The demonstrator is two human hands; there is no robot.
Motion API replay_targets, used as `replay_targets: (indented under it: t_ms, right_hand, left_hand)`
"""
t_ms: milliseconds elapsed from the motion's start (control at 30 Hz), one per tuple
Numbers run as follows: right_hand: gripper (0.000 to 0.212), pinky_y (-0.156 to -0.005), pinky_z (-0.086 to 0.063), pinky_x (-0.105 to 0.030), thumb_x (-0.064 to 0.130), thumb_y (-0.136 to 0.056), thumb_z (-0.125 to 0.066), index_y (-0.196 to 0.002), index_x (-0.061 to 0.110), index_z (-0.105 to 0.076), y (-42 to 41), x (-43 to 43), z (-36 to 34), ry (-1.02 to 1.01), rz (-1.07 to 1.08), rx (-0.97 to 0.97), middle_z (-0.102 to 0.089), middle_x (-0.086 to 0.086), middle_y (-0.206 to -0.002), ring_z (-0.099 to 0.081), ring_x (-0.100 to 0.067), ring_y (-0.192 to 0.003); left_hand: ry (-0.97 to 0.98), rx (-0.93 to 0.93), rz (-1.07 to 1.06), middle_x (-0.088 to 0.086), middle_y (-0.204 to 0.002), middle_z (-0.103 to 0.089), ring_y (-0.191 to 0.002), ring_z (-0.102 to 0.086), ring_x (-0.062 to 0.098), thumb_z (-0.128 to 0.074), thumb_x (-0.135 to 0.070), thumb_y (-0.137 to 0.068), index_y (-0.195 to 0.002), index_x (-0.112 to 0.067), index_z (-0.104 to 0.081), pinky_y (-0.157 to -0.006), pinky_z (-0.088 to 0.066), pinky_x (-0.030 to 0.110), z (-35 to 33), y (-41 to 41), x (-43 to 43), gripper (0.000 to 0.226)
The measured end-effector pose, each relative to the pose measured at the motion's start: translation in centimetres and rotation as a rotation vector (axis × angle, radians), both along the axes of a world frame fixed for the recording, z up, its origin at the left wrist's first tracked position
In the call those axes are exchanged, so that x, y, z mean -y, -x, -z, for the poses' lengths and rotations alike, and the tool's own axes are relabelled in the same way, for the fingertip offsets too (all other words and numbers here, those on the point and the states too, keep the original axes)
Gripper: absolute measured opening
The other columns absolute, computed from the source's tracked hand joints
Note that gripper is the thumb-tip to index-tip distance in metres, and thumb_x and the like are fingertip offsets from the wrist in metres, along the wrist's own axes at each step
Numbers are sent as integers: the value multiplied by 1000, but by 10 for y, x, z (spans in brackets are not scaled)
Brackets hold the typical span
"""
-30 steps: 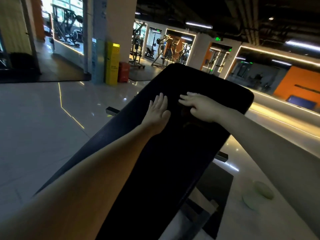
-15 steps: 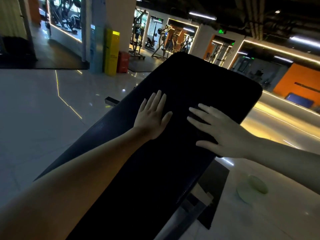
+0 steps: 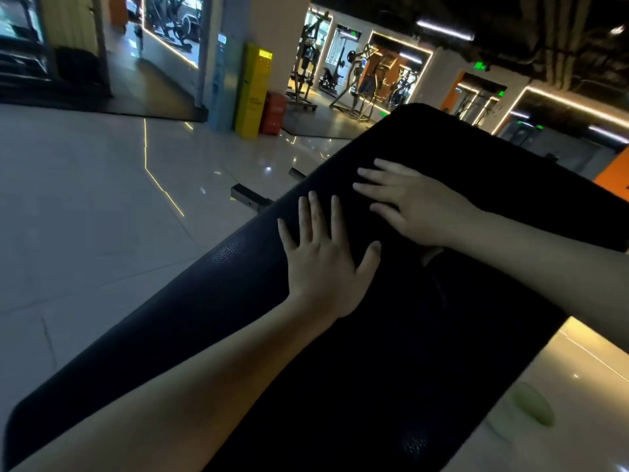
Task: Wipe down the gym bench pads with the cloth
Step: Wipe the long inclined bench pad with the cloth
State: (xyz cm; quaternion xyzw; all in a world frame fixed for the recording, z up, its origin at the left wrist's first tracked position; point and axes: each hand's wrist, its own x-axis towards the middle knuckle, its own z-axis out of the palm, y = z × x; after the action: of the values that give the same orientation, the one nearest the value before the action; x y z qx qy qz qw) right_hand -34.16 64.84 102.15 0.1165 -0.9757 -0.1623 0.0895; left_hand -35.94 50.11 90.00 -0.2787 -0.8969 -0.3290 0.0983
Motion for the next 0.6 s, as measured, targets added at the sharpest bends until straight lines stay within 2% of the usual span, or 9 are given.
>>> replay_targets:
  t_ms: [67,167,300,433,600]
  right_hand:
    - [45,-117,-8,-24,25,-102,-46,-146,15,-43,35,8,-1,-10,12,-5,-33,-4,-156,-17,-23,-148]
    - [46,-118,-11,-29,25,-103,-42,-147,15,-41,69,17,1,-34,52,-31,-32,-5,-157,-18,-26,-148]
    - [46,-120,-12,-33,27,-104,-38,-150,17,-37,79,31,5,-66,185,-53,-29,-4,-158,-16,-27,-148]
    - [47,-118,-8,-29,22,-102,-45,-149,15,-38,39,36,6,37,168,34,-29,-4,-158,-14,-24,-149]
    - [49,-116,-5,-20,16,-99,-52,-147,17,-40,-66,26,12,161,59,186,-29,0,-157,-11,-15,-148]
  left_hand:
    - [-10,11,-1,12,-162,20,-148,25,25,6,-70,-77,-156,-15,11,-119,13,53,0,2,0,96]
    - [-34,24,34,10,-163,19,-148,24,23,4,-68,-80,-156,-13,10,-119,15,51,1,3,2,94]
    - [-92,48,72,8,-164,14,-150,21,21,-13,-62,-88,-157,-13,4,-120,16,48,1,7,7,86]
    - [-65,49,125,8,-164,16,-150,19,19,-25,-54,-101,-157,-14,5,-120,16,45,-1,10,14,76]
    - [-22,-43,192,5,-165,13,-151,16,17,-24,-52,-102,-157,-15,5,-122,12,39,13,14,34,72]
